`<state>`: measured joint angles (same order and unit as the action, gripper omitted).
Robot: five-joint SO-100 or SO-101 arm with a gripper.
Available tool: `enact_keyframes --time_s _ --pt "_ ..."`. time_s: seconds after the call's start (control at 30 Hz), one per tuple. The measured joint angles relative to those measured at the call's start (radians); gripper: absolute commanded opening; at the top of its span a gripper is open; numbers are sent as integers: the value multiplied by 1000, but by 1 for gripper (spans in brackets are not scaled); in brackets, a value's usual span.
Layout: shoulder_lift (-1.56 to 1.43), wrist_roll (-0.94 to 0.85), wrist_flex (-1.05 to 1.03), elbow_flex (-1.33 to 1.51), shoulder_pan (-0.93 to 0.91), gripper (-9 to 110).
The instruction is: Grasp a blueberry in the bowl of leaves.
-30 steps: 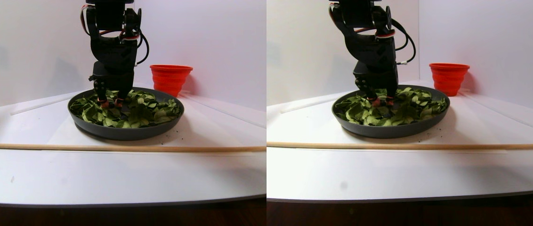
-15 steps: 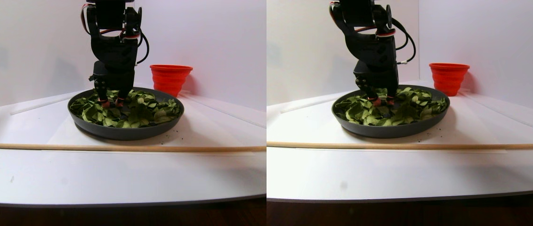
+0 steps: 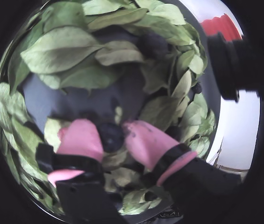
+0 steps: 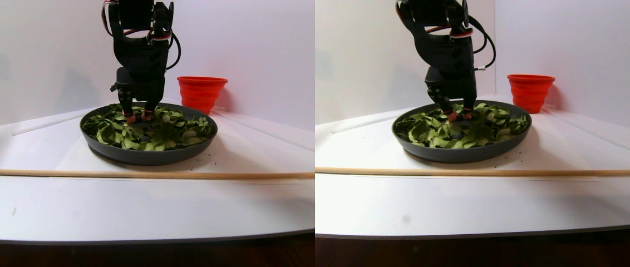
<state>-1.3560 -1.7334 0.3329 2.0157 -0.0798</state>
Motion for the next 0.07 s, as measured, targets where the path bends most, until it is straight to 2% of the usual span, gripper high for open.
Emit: enact_keyframes --time_s 0.07 --pt "-14 -5 0 0 -2 10"
